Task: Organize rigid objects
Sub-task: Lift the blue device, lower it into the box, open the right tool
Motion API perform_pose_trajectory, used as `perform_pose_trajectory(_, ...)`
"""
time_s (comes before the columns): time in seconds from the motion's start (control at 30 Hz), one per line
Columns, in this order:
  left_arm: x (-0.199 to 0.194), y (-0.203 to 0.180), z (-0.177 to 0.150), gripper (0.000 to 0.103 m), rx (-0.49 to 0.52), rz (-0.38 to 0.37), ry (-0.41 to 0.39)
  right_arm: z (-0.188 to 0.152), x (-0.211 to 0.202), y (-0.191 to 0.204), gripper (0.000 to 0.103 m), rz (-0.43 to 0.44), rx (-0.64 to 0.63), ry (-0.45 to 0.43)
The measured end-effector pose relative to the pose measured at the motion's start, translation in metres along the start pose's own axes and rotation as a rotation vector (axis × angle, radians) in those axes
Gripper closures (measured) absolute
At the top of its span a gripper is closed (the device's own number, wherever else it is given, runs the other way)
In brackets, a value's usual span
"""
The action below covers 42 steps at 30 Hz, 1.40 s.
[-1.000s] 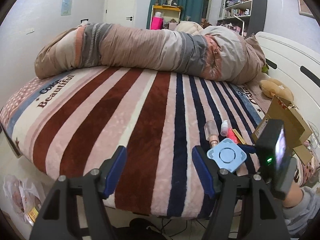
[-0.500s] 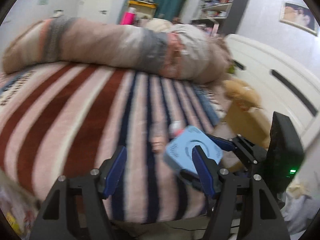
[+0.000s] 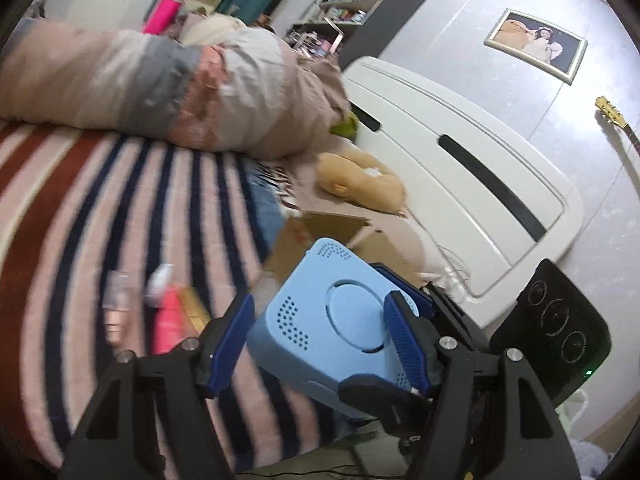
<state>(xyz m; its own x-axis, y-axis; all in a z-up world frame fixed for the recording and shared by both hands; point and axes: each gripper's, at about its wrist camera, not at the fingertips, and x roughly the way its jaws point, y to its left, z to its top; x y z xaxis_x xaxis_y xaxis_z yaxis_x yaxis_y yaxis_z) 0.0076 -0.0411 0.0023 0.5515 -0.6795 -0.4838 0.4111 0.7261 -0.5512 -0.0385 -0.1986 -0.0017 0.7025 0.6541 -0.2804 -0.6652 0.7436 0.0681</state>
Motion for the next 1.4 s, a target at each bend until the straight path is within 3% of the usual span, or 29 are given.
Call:
perform_pose_trajectory(0.2,0.047,-0.026,0.009,0.032,-0.030,-0.067,0.066,-0.008,-0.028,-0.037,0.025,-0.098,-0.012,-0.051)
perform_pose_trajectory(0.4,0.071,-0.038,0.016,0.033,-0.031,-0.025,0.094,-0.018,-0.036,-0.061,0.025,-0.132,0.004,-0.080)
perform_pose_trajectory(0.5,0.075,-0.043,0.015,0.039,-0.018,0.008,0.088,-0.022,-0.038,-0.069,0.025,-0.145,0.012,-0.074)
perform_pose_trajectory(0.67,0.082,-0.054,0.013,0.053,0.041,0.074,0.073,-0.026,-0.039,-0.080,0.025,-0.162,0.033,-0.014)
perform_pose_trajectory(0.87,0.100,-0.062,0.011,0.059,0.099,0.123,0.087,-0.034,-0.039,-0.095,0.025,-0.151,0.074,0.061)
perform_pose_trajectory(1.2,0.127,-0.076,0.006,0.060,0.253,0.204,0.130,-0.046,-0.025,-0.110,0.025,-0.181,0.136,0.212)
perform_pose_trajectory(1.4,0.125,-0.073,0.006,0.061,0.258,0.220,0.139,-0.052,-0.011,-0.103,0.025,-0.202,0.097,0.316)
